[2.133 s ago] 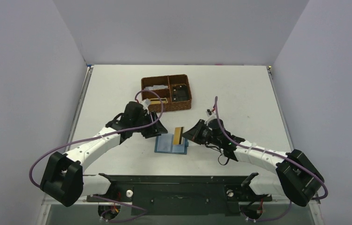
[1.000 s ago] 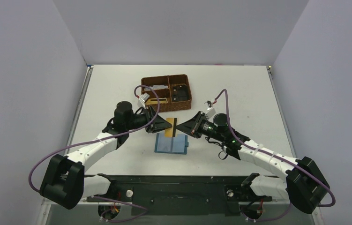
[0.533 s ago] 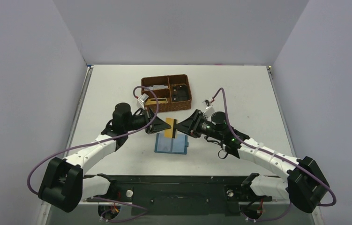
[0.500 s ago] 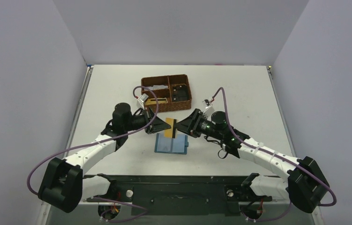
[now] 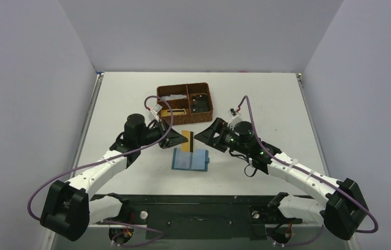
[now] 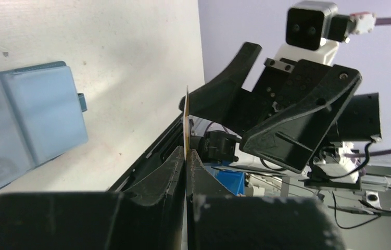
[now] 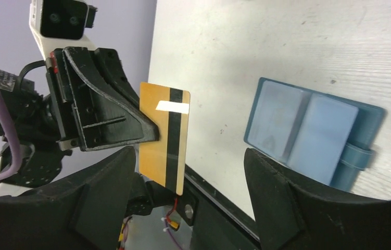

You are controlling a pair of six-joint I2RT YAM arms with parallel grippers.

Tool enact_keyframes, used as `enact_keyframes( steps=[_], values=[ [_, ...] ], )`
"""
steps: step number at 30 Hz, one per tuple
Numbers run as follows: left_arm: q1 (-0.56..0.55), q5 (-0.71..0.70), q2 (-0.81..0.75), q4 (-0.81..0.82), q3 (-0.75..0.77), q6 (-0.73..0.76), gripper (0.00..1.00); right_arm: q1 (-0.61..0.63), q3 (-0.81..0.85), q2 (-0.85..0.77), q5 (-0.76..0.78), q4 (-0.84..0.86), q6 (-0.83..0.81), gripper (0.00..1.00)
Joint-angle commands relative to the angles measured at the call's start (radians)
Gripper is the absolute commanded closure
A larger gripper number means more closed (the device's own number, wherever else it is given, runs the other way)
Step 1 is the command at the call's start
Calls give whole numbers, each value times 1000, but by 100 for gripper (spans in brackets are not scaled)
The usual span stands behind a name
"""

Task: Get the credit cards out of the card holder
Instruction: Place the credit card in the storage box.

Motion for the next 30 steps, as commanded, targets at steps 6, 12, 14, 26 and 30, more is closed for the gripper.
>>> enact_keyframes(
  steps=[6,12,14,26,30],
  values=[
    [9,-212,-2,-284,201,138,100,-66,108,-107,257,-303,-137,26],
    [16,-369,88,-445,368,189,100,-180,199,-43,268,-412,-198,24],
    [19,-419,129,-491,428,202,100,-236,252,-12,249,-445,-209,24],
    [117,-478,482,-730,831,275,100,-453,516,212,242,-746,-372,25],
    [125,-500,567,-773,901,282,100,-513,537,255,260,-768,-416,25]
  ],
)
